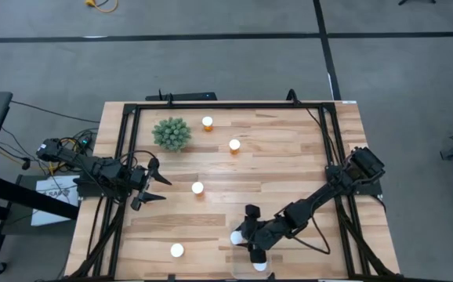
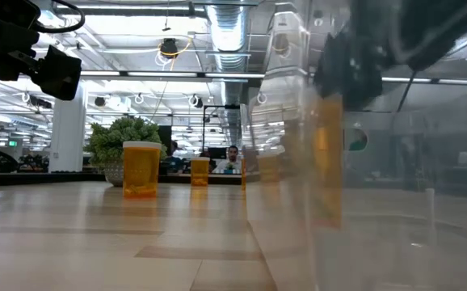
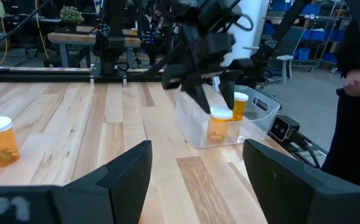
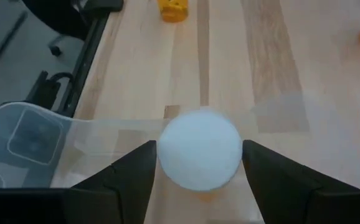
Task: Pick and place pill bottles into a basket
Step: Put the orange pill bottle into the transparent bin
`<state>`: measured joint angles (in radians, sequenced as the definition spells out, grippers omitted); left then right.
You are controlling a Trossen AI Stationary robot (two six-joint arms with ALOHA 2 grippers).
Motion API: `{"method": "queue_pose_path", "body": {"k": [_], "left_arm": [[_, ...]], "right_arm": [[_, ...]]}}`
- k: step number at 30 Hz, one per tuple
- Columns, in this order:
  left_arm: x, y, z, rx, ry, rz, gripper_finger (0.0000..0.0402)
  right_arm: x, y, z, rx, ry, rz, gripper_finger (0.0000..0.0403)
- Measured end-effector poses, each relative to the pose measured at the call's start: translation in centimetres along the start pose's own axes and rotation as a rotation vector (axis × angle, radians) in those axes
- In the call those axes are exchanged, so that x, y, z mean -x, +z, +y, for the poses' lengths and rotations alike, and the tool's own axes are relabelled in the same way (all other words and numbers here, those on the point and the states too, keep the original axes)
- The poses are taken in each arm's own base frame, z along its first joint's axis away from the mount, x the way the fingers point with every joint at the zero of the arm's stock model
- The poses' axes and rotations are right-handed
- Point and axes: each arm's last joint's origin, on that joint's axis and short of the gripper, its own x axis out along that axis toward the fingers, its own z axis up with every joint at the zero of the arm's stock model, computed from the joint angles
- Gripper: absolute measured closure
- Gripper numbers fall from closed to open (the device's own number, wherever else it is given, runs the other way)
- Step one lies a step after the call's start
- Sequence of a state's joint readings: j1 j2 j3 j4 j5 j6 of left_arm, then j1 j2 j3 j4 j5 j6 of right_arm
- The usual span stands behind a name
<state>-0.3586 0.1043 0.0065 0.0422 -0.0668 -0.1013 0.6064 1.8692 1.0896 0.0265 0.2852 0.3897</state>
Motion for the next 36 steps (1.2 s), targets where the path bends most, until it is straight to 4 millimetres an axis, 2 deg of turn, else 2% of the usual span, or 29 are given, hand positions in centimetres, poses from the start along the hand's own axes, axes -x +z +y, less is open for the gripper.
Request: {"method": "queue_pose_path", "body": {"k": [8,12,16,20,23,29,36], "left_arm": [[0.0,0.0,0.0,0.000,0.000,0.000,0.0159],[0.0,0.0,0.0,0.000,0.000,0.000,0.0159],[0.0,0.0,0.0,0.000,0.000,0.000,0.0159],[0.0,0.0,0.0,0.000,0.000,0.000,0.0159],[0.0,0.0,0.0,0.000,0.000,0.000,0.0159],[0.0,0.0,0.0,0.000,0.000,0.000,0.0159],[0.0,0.0,0.0,0.000,0.000,0.001,0.0159]], "right_arm": [[1.0,2.8,0.7,0.085,-0.029,0.025,0.0174],[1.9,3.9,0.4,0.093,-0.102,0.029,0.0174],[4.4,6.0,-0.8,0.052,-0.166,-0.078,0.0174],[6.3,6.5,-3.5,0.021,-0.221,-0.140,0.0174],[7.4,6.3,-6.0,-0.038,-0.246,-0.199,0.0175],[9.1,4.3,-10.4,-0.155,-0.288,-0.274,0.0175],[9.8,0.7,-14.0,-0.260,-0.360,-0.283,0.0174]]}}
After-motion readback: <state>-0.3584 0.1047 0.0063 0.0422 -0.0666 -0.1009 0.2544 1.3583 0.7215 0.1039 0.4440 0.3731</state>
